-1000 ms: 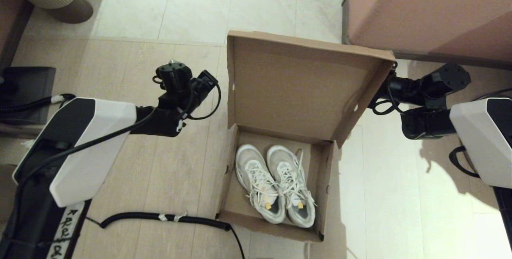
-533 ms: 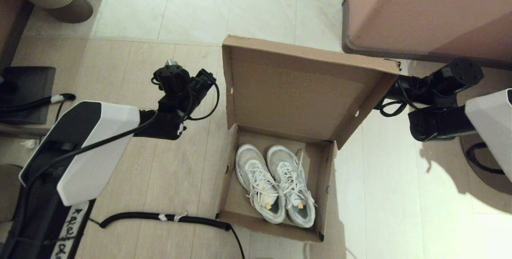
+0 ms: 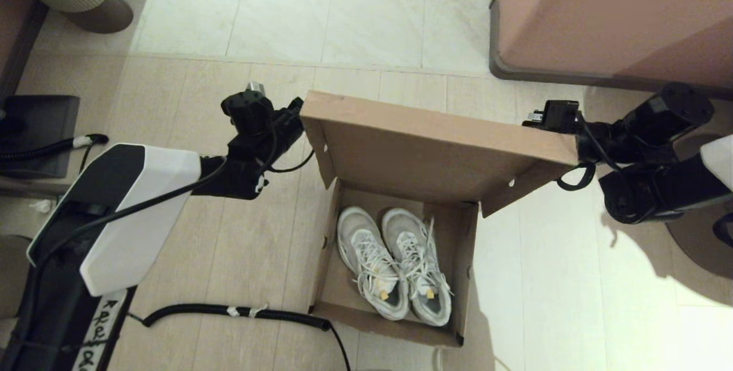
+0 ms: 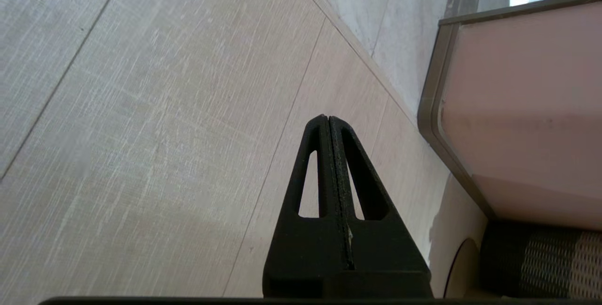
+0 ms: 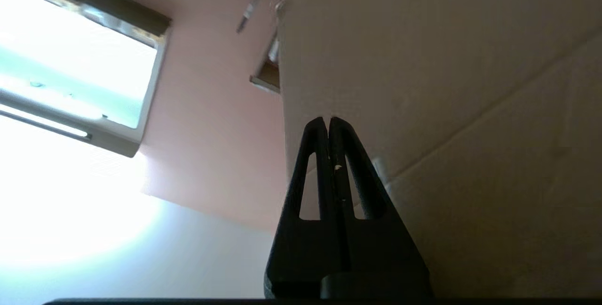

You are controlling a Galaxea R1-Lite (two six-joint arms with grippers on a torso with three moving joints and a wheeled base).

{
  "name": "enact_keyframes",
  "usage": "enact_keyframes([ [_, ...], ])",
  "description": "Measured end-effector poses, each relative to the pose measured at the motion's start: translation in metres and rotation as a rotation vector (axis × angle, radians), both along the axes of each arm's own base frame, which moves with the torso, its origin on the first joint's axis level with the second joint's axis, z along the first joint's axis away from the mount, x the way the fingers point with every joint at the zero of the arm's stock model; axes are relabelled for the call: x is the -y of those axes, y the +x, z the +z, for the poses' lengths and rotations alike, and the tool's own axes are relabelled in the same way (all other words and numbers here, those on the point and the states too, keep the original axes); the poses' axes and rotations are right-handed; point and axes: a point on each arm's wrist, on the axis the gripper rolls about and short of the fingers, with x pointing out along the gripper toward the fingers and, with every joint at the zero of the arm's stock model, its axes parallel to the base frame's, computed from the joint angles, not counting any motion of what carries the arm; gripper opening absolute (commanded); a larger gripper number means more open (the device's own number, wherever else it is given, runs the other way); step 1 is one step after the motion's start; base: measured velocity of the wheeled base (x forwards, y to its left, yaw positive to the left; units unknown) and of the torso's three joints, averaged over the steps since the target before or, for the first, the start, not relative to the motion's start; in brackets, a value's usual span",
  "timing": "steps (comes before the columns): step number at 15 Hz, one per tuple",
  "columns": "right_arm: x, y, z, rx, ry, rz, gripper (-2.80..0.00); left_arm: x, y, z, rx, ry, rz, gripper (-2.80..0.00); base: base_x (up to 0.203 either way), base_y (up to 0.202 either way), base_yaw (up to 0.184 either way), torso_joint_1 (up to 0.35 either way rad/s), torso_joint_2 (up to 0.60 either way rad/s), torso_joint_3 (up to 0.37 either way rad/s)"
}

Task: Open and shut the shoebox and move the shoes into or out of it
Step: Close the shoe box

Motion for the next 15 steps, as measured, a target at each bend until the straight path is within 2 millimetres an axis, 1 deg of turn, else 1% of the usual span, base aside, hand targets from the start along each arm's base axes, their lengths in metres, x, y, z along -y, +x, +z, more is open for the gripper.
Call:
enact_keyframes([
  [3,0.000,-0.016,-0.004,-0.041,-0.045,0.062,-2.80,0.005,-0.004,0.006,0.010,-0.004,-0.009,-2.80,0.000,0.000,0.000,0.000,0.00,0.000],
  [5,0.000,-0.027,-0.006,-0.065,-0.053,0.072,-2.80,0.005,-0.007,0.012,0.019,-0.007,-0.009,-2.80,0.000,0.000,0.000,0.000,0.00,0.000],
  [8,0.000,-0.044,-0.007,-0.103,-0.054,0.076,-2.80,0.016,-0.015,0.023,0.037,-0.013,-0.028,-2.80,0.000,0.000,0.000,0.000,0.00,0.000],
  [11,0.000,-0.057,-0.014,-0.144,-0.054,0.078,-2.80,0.022,-0.025,0.038,0.057,-0.017,-0.059,-2.80,0.000,0.000,0.000,0.000,0.00,0.000],
  [13,0.000,-0.063,-0.021,-0.121,-0.057,0.077,-2.80,0.038,-0.038,0.051,0.080,-0.024,-0.105,-2.80,0.000,0.000,0.000,0.000,0.00,0.000],
  [15,-0.003,-0.071,-0.029,-0.067,-0.062,0.084,-2.80,0.058,-0.055,0.057,0.081,-0.029,-0.149,-2.80,0.000,0.000,0.000,0.000,0.00,0.000],
])
